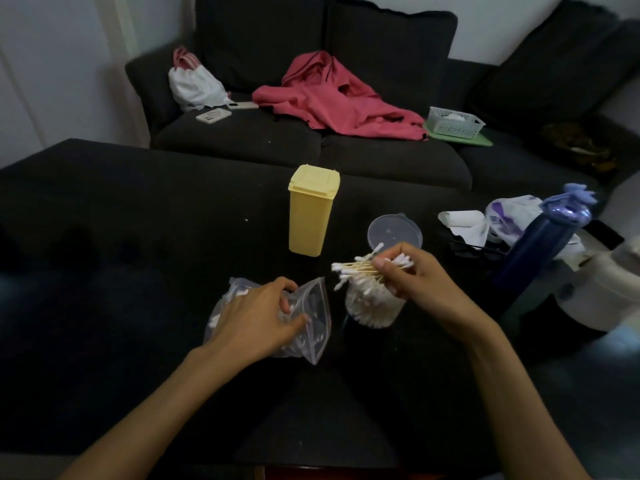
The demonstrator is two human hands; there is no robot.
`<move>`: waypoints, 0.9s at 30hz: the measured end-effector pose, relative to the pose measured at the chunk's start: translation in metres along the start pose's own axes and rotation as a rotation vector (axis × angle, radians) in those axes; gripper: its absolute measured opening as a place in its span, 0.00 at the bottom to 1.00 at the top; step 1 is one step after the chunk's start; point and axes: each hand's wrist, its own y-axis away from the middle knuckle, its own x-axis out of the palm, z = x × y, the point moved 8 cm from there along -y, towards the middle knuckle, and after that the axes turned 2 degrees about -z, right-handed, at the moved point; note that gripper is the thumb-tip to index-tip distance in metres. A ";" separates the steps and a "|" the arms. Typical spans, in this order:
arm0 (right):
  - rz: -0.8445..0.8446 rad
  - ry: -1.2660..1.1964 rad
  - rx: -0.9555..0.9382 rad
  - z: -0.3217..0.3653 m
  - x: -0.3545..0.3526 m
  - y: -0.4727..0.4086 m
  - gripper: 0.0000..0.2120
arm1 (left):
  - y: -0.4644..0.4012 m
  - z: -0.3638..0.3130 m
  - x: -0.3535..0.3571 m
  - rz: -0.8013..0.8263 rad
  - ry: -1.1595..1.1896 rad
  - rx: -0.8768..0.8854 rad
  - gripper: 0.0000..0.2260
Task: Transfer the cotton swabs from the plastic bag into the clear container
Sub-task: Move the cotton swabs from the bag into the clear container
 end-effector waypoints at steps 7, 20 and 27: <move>-0.100 -0.178 0.049 -0.006 -0.039 -0.004 0.05 | -0.020 -0.032 -0.033 -0.194 0.289 -0.056 0.11; -0.034 -0.366 0.076 -0.019 -0.041 -0.012 0.07 | -0.077 -0.112 0.031 0.478 0.767 -0.266 0.38; -0.048 -0.220 0.117 -0.031 -0.044 -0.015 0.06 | -0.083 -0.122 0.047 0.466 0.662 -0.205 0.25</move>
